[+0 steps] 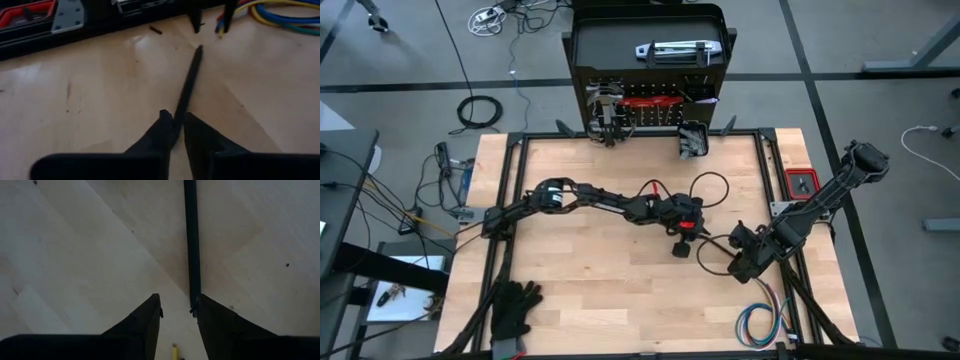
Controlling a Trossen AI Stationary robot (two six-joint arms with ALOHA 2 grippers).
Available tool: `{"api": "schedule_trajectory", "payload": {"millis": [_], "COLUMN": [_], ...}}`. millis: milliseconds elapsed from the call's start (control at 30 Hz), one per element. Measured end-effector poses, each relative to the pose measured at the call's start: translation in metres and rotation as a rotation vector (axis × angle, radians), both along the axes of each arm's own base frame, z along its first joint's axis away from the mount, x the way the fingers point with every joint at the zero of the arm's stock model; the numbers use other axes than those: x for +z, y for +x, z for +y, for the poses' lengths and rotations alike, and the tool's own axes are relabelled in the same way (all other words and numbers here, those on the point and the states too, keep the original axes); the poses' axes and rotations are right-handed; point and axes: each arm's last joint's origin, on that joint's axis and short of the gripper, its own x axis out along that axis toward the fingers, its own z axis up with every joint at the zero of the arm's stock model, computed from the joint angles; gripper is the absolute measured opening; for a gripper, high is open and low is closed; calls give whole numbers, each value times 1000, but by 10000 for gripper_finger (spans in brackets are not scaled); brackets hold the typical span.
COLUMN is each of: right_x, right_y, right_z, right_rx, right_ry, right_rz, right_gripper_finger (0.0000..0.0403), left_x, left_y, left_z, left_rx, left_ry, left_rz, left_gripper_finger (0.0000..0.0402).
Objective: Hang tools onto peg board
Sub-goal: Put the black pen on the pegboard
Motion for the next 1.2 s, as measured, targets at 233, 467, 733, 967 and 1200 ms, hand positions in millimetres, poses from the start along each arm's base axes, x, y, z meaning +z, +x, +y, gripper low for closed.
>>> {"api": "schedule_trajectory", "payload": {"millis": [233,467,733,967,1200], "right_x": [0,1,1,0,0], "right_y": [1,3,4,2,2], "right_z": [0,1,1,0,0], "right_rx": [-4,-8,-8,-8,-6], "right_ry": [-15,-13,-6,-2,16], "right_rz": [-18,-42,-53,-26,-13], "right_gripper_finger": [135,135,135,137,139], "left_x": [5,-22,-25,-27,-32], "left_y": [2,6,8,7,4], "left_z": [1,2,4,5,5], "left_rx": [2,27,32,34,30], "left_ry": [0,-41,-51,-51,-53], "left_rz": [-58,-51,-36,-7,53], "left_gripper_finger": [5,2,1,1,0]}}
